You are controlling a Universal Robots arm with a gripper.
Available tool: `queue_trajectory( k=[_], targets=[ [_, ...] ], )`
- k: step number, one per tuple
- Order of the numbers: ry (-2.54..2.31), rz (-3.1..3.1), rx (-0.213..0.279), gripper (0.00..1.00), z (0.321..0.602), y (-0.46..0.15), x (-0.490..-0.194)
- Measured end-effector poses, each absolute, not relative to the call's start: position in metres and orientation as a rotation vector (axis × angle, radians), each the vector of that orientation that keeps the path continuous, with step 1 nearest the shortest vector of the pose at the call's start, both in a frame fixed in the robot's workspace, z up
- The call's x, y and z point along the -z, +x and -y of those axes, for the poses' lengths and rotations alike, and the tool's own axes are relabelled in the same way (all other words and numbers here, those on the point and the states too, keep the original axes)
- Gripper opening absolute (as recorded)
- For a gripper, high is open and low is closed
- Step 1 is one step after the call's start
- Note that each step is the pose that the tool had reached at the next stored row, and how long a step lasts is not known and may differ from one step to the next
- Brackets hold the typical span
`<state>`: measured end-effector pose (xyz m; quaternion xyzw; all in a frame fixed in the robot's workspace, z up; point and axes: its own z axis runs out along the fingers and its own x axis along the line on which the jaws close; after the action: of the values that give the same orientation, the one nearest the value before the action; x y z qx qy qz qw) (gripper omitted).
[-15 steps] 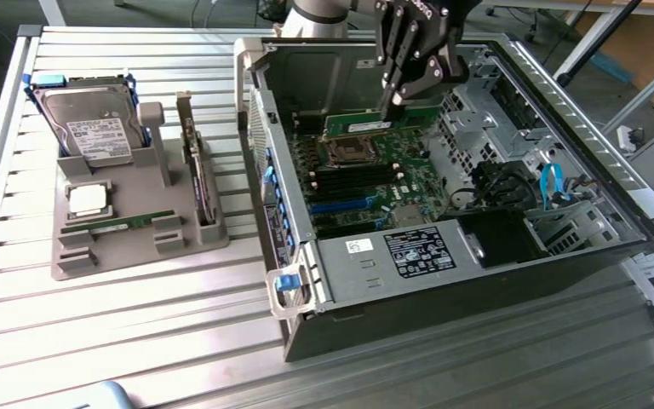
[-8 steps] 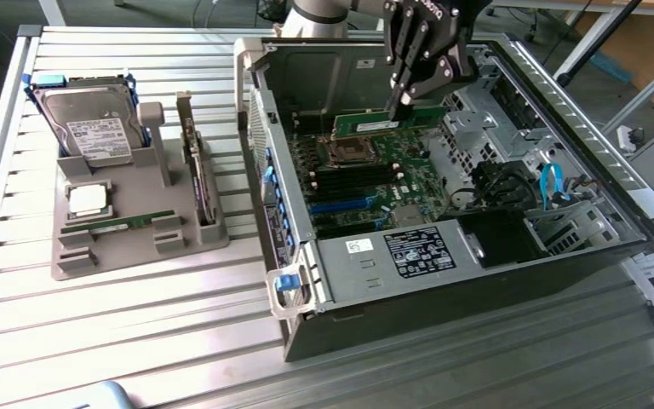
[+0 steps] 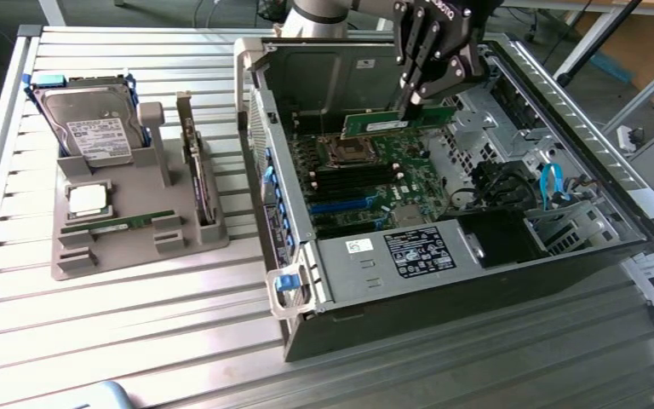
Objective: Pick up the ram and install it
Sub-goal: 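Pick up the ram and move it above insertion slot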
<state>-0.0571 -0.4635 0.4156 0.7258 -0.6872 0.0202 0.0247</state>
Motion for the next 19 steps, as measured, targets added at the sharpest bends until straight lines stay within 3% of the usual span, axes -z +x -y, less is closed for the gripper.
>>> queue_trajectory(
  k=[19],
  targets=[
    [2.244,2.125,-0.065,0.12,0.464,-0.026,-0.416]
  ],
)
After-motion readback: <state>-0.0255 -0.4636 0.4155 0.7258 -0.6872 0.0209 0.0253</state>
